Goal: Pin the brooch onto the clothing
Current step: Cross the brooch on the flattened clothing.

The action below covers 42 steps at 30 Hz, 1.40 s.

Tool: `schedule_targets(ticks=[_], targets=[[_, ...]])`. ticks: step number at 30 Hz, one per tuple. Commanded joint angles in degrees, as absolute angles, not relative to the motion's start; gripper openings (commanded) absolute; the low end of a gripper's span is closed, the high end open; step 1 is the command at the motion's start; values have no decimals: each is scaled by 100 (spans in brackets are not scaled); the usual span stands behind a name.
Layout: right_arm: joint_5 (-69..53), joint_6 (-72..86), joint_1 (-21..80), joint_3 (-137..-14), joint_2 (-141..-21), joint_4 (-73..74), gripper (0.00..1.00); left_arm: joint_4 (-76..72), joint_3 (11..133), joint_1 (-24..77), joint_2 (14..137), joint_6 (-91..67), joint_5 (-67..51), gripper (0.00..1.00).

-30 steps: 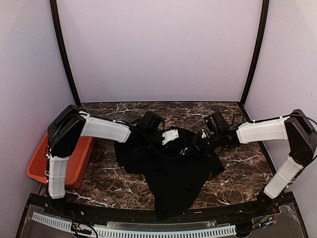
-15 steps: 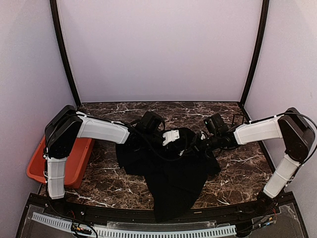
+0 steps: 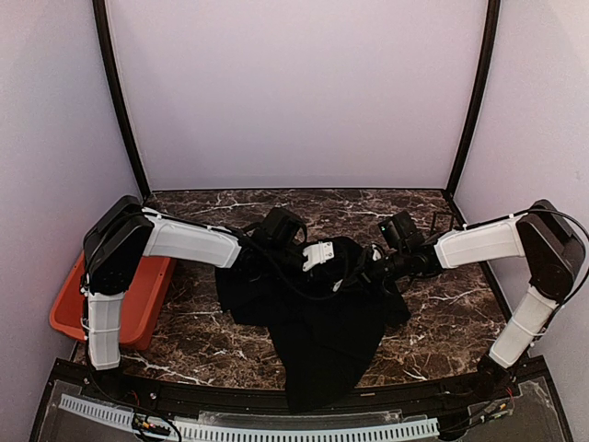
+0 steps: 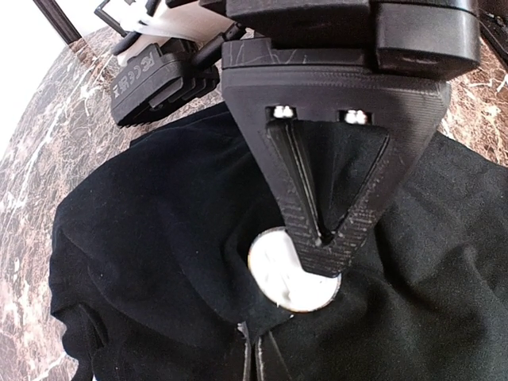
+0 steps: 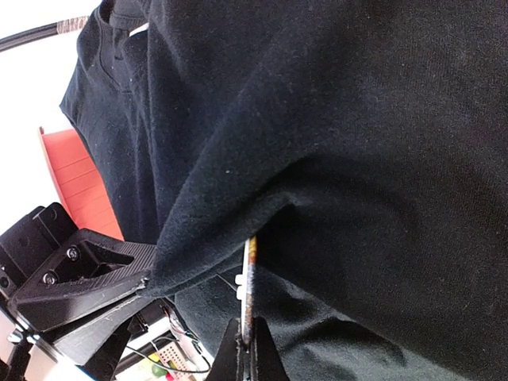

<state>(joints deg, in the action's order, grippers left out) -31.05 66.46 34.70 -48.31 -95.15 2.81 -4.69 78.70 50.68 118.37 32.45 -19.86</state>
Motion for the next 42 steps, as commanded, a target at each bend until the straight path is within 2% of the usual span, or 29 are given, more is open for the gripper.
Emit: schedule_targets(ticks=[1,42], targets=[[-3134,6478,3436,-4823,-9592,290,0,-605,7791,5134,11551,3274,-2125,1],[-3110,5519,3844,-5609,-9932,943,0,-559,7792,5163,11471,3308,-2122,1]])
